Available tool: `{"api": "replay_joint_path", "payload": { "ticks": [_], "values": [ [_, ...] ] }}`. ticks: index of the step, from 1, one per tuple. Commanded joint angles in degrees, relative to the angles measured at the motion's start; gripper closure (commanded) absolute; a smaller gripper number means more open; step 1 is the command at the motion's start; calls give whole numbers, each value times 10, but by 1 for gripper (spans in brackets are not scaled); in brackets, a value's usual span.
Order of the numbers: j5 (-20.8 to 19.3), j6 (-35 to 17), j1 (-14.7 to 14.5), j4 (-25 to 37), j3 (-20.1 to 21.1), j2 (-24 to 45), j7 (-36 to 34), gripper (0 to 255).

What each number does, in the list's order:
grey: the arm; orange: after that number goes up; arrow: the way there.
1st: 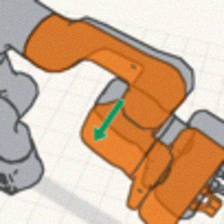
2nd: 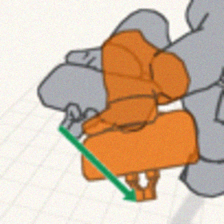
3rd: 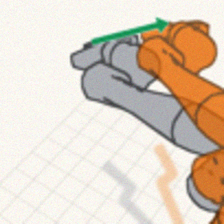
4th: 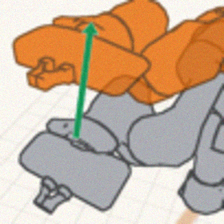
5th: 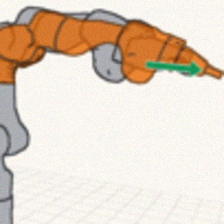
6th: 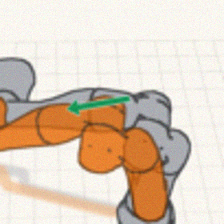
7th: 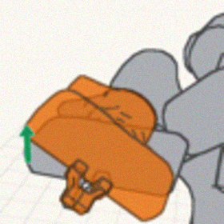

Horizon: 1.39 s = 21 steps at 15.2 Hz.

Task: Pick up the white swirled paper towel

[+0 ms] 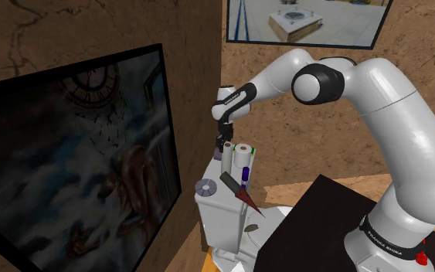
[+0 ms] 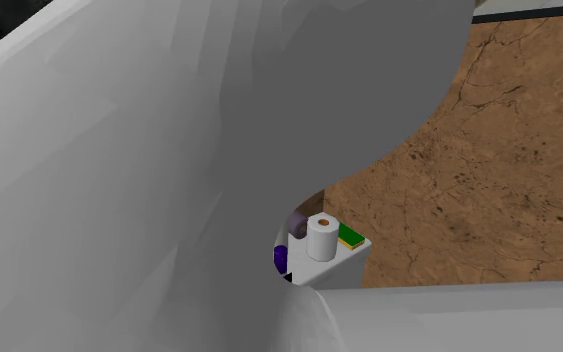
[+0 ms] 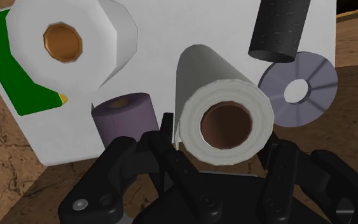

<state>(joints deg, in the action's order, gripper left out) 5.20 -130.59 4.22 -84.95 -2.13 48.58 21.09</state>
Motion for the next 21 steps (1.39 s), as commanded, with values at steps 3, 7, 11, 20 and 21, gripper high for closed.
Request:
{"api": "replay_joint_path", "payload": {
  "ticks": [3, 7, 11, 20, 21],
  "values": [
    [0, -2, 1, -2, 0, 1, 1, 255],
    [1, -3, 0, -4, 0, 0, 1, 255],
    [0, 8, -1, -3, 0, -10, -1, 255],
    [-3, 48, -2, -9, -2, -57, -4, 255],
    [-3, 53, -2, -9, -2, -62, -4, 255]
  ]
}}
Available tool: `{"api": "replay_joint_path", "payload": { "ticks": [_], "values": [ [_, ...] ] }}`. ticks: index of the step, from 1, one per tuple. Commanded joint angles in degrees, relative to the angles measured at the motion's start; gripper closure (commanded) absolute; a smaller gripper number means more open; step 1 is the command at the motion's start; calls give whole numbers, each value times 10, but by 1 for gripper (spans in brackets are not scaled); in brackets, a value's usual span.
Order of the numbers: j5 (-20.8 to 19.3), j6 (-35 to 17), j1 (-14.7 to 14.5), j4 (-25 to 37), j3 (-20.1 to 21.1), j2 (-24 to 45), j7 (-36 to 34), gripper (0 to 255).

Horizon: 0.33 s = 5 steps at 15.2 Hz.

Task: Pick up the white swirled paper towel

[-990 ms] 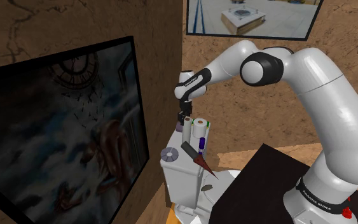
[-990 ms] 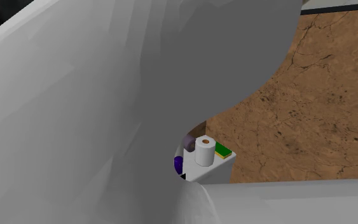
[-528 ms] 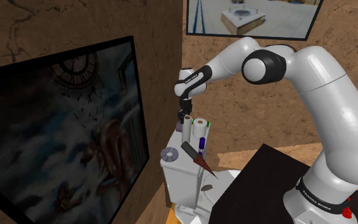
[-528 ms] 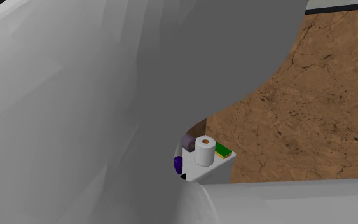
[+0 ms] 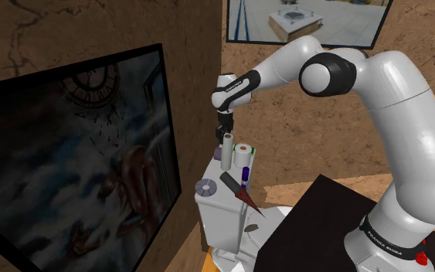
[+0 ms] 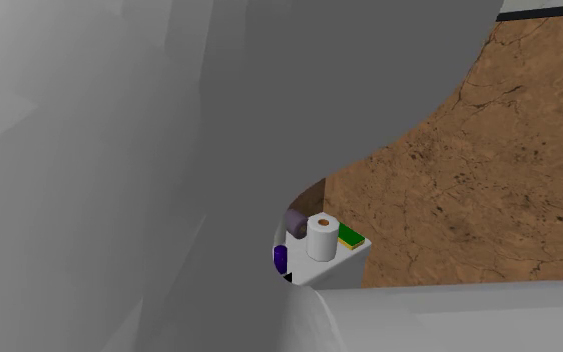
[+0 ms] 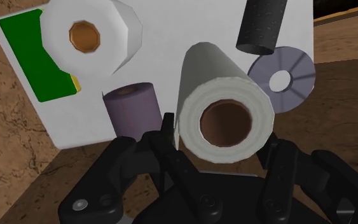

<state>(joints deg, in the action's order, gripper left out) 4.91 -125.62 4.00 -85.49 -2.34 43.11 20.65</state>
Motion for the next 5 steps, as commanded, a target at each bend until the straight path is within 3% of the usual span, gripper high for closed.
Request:
{"api": "replay_joint_path", "payload": {
  "ticks": [1, 5],
  "values": [
    [-1, 8, 0, -3, -1, -12, 0, 255],
    [-1, 19, 0, -2, -1, -21, -1, 255]
  ]
}}
